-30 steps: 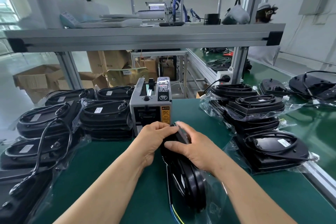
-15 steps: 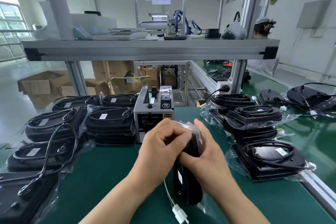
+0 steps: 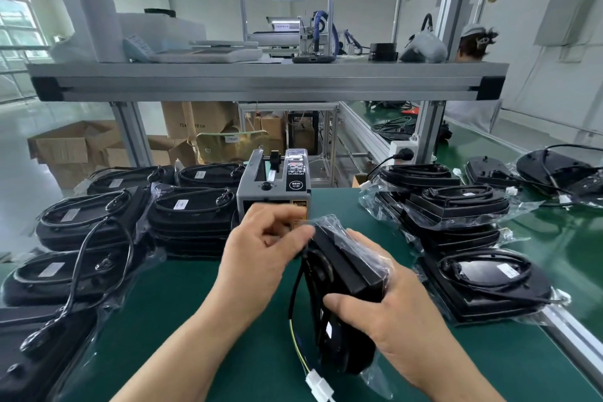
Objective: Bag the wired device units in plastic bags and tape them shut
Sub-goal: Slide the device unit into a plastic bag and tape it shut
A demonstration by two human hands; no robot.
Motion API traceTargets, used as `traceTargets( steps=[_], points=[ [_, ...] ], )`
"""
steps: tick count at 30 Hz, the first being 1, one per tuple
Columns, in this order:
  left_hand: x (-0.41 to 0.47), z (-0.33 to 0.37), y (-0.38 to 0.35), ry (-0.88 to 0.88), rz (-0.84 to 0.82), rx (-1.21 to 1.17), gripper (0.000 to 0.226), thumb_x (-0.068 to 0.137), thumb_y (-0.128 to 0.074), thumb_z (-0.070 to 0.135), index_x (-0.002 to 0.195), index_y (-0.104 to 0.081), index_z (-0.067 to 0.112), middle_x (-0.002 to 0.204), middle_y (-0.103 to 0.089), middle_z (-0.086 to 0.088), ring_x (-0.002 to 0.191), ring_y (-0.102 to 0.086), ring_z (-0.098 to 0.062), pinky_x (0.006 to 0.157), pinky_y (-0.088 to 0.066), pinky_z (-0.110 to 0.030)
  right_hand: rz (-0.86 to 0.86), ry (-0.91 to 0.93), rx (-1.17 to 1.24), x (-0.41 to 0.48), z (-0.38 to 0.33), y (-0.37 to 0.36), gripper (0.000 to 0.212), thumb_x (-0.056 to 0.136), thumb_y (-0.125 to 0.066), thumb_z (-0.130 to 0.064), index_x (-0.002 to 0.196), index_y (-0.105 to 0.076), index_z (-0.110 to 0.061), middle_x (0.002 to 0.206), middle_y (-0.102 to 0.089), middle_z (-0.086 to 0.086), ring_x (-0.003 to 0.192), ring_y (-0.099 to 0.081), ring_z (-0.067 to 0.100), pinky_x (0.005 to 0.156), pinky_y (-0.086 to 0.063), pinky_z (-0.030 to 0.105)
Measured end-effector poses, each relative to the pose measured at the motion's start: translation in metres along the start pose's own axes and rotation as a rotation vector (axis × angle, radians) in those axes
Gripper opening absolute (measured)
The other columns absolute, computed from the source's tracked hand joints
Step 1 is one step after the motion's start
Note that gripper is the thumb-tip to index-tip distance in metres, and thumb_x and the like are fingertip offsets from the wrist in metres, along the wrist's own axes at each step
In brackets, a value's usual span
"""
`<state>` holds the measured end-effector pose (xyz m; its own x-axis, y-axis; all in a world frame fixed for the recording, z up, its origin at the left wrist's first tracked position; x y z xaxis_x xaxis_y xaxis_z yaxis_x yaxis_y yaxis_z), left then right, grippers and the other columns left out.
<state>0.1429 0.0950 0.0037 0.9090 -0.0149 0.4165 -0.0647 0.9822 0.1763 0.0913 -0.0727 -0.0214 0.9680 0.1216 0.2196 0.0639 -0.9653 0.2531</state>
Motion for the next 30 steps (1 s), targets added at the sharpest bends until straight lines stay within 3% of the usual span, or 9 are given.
traceTargets(
  steps=[2,4,7,11,14,18,22,25,30],
  points=[
    [0.012,0.01,-0.011,-0.123,-0.258,0.194,0.034,0.073,-0.077,0.041,0.107,-0.072,0.042,0.123,-0.056,0.019,0.116,-0.052,0.004,0.097,-0.038,-0.01,-0.031,0.02,-0.014,-0.001,0.0,-0.002,0.07,0.068,-0.084,-0.013,0.125,-0.06,-0.047,0.103,-0.074,-0.019,0.093,-0.068,-0.001,0.076,-0.047,0.005],
    [0.022,0.02,-0.02,-0.146,-0.473,0.245,0.024,0.074,-0.081,0.034,0.097,-0.077,0.04,0.132,-0.05,0.021,0.13,-0.044,0.001,0.109,-0.036,-0.023,-0.063,0.044,-0.022,-0.001,-0.005,-0.004,0.07,0.067,-0.079,-0.018,0.126,-0.059,-0.049,0.106,-0.073,-0.02,0.096,-0.068,-0.001,0.077,-0.047,0.005],
    [0.033,0.029,-0.027,-0.176,-0.556,0.219,0.007,0.083,-0.078,0.017,0.078,-0.077,0.023,0.121,-0.056,0.017,0.117,-0.052,0.001,0.101,-0.039,-0.026,-0.111,0.094,-0.085,0.0,-0.011,-0.005,0.067,0.068,-0.077,-0.02,0.12,-0.058,-0.06,0.104,-0.072,-0.014,0.093,-0.067,0.005,0.078,-0.05,0.011],
    [0.035,0.023,-0.037,-0.153,-0.573,0.092,0.012,0.09,-0.069,0.01,0.079,-0.07,0.005,0.109,-0.059,0.01,0.086,-0.057,0.003,0.082,-0.043,-0.017,-0.143,0.047,-0.115,0.0,-0.007,-0.006,0.048,0.067,-0.076,-0.03,0.113,-0.062,-0.037,0.084,-0.065,0.004,0.072,-0.058,0.01,0.071,-0.052,0.032],
    [0.031,0.018,-0.039,-0.092,-0.625,0.014,0.014,0.092,-0.067,0.014,0.081,-0.071,0.007,0.108,-0.061,0.011,0.084,-0.059,0.001,0.079,-0.045,-0.015,-0.165,0.04,-0.106,0.0,-0.006,-0.007,0.05,0.069,-0.076,-0.026,0.115,-0.062,-0.039,0.084,-0.066,0.001,0.073,-0.06,0.013,0.069,-0.051,0.027],
    [0.047,0.012,-0.003,-0.007,-0.284,-0.175,0.025,0.086,-0.063,0.047,0.087,-0.078,0.027,0.115,-0.07,0.011,0.106,-0.064,-0.007,0.093,-0.046,-0.028,-0.027,0.021,-0.052,-0.001,0.0,0.001,0.067,0.068,-0.084,-0.022,0.116,-0.059,-0.06,0.103,-0.071,-0.027,0.092,-0.066,-0.009,0.075,-0.045,0.001],
    [0.053,-0.066,0.044,0.497,0.296,-0.342,0.02,0.097,-0.062,0.026,0.085,-0.074,0.017,0.074,-0.069,0.003,0.072,-0.062,-0.011,0.067,-0.048,-0.024,0.185,-0.016,0.044,-0.007,0.013,0.012,0.063,0.072,-0.083,-0.009,0.108,-0.062,-0.056,0.086,-0.073,-0.024,0.079,-0.067,-0.009,0.063,-0.044,-0.002],
    [0.041,-0.115,0.03,0.797,0.335,-0.398,0.018,0.094,-0.066,0.02,0.076,-0.066,0.016,0.053,-0.059,0.007,0.05,-0.049,-0.004,0.045,-0.04,-0.017,0.222,-0.022,0.06,-0.009,0.016,0.009,0.06,0.072,-0.084,-0.012,0.105,-0.063,-0.058,0.089,-0.074,-0.022,0.085,-0.067,-0.008,0.065,-0.046,0.001],
    [0.048,-0.138,0.001,0.988,0.289,-0.515,0.03,0.098,-0.062,0.026,0.07,-0.06,0.015,0.041,-0.048,0.009,0.045,-0.041,-0.002,0.043,-0.032,-0.014,0.246,-0.047,0.05,-0.011,0.019,0.009,0.053,0.068,-0.086,-0.018,0.107,-0.066,-0.048,0.087,-0.074,-0.02,0.084,-0.067,-0.006,0.067,-0.047,0.01]
  ],
)
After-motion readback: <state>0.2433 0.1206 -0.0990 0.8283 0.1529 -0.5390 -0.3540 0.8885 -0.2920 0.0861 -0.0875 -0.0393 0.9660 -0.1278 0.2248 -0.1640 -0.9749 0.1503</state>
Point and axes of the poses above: each hand's wrist, its own x-axis towards the middle knuckle, its own y-axis out of the back of the hand, z = x × y, the point moved 6 cm from there along x, towards the middle knuckle
